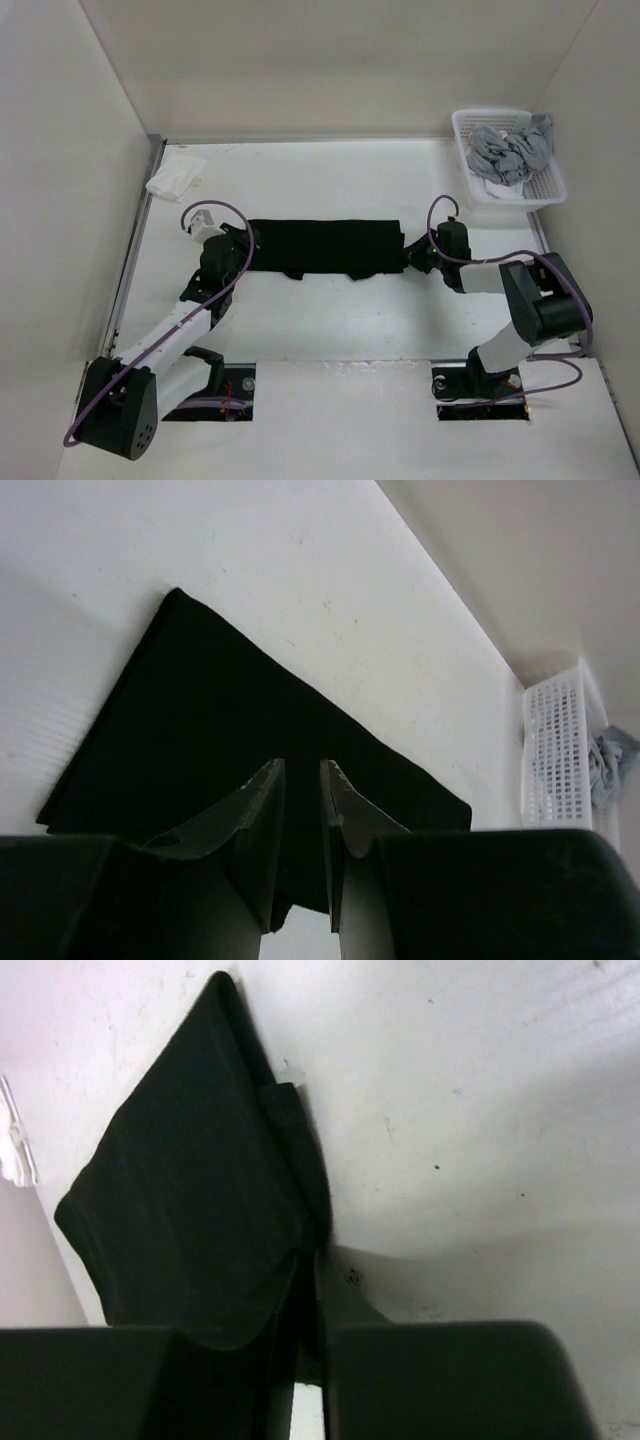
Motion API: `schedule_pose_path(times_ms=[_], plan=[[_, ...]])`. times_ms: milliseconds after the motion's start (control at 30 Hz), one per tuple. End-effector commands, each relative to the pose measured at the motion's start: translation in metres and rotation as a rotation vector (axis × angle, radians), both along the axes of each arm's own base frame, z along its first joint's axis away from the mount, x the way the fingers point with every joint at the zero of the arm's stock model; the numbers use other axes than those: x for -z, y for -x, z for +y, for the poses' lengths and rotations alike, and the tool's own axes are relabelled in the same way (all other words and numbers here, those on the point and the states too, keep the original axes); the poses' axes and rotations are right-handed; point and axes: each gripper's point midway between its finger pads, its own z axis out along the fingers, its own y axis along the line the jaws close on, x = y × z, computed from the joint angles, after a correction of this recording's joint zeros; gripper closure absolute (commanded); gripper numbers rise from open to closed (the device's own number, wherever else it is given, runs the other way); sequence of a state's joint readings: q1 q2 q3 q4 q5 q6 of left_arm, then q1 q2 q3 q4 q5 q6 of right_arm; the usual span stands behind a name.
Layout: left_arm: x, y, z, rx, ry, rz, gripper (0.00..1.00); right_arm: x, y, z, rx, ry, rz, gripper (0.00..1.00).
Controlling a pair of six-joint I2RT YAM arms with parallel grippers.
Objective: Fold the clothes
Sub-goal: Fold the tank top
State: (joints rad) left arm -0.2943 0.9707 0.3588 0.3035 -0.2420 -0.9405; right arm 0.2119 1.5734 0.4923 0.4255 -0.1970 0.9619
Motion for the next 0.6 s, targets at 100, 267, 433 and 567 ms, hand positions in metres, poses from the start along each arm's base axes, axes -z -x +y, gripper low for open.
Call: schedule_pose_path(times_ms=[100,267,433,567], plan=[[-0.029,-0.005,-0.042,0.116,-0.001,-0.108,0.81,-0.049,-0.012,-0.007,0.090,-0.042,-0.203,0.97],[-0.029,0.005,-0.067,0.190,0.017,-0.123,0.79,-0.115,0.001,-0.015,0.069,0.057,-0.359,0.98],[-0.041,0.014,-0.068,0.201,0.045,-0.156,0.73,-0.170,0.000,0.023,-0.048,0.238,-0.437,0.97],[-0.057,0.024,-0.058,0.195,0.072,-0.192,0.69,-0.193,-0.003,0.088,-0.207,0.320,-0.462,0.97]])
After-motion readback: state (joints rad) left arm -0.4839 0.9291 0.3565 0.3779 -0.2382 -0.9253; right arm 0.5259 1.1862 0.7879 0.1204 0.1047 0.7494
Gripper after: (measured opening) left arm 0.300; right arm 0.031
